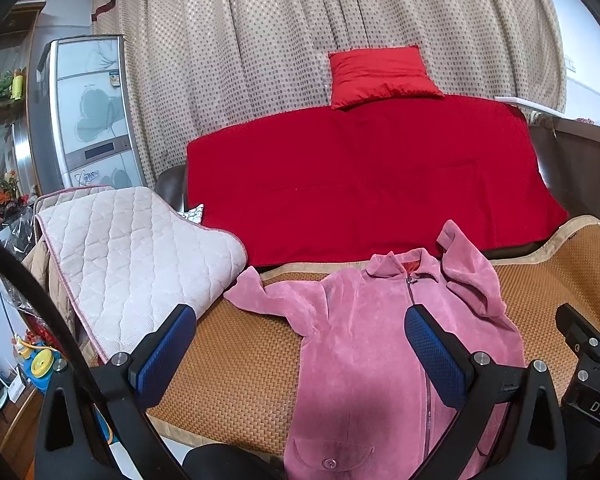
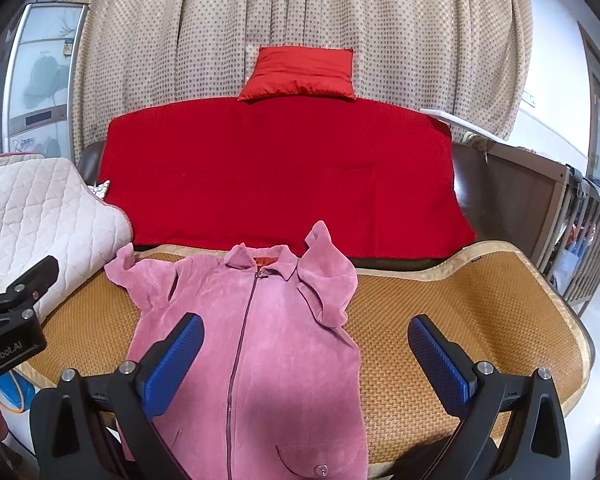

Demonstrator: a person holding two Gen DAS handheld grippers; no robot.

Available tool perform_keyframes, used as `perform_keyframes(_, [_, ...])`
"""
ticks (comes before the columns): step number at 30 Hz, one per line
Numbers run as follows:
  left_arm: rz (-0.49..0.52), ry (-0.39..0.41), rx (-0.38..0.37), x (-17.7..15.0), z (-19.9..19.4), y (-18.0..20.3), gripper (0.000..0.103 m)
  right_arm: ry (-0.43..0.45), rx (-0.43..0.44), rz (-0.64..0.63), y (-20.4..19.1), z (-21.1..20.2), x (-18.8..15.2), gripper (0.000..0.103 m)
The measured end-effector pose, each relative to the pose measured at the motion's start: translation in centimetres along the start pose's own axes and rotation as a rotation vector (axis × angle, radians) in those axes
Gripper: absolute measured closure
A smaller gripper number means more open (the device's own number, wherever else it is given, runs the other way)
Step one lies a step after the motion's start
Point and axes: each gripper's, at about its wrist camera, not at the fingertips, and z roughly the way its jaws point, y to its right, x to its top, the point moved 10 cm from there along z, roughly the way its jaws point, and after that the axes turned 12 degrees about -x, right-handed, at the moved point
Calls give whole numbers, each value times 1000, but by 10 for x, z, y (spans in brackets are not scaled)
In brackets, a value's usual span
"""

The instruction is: Fold large clothes

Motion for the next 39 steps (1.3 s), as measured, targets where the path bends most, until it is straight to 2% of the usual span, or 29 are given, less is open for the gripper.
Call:
perform_keyframes(11, [11, -39, 5, -4, 25, 2, 0, -44, 8, 10, -2, 26, -5, 0])
perform_keyframes(17, [26, -72, 12, -7, 53, 5, 0, -76, 3, 18, 0, 51, -7, 0])
perform_keyframes(21, [31, -117, 6, -14, 84, 8, 0, -99, -9, 5, -1, 77, -8, 0])
perform_keyframes(26, [11, -237, -36, -38, 150, 14, 0, -139, -4, 5, 3, 120, -13, 0])
perform_keyframes(30, [-11, -404, -70, -78, 225, 18, 0, -213, 34, 31, 15, 180, -19, 0])
perform_keyframes(33, [-11, -509, -63, -110, 269, 21, 0, -283, 57, 58, 24, 231, -22, 0])
perform_keyframes(36, [1, -573, -54, -137, 296, 24, 0, -358, 66, 96, 32, 286, -24, 0])
perform_keyframes(39, [25, -628, -71, -159, 310, 30, 0, -376, 105, 129, 29, 328, -14, 0])
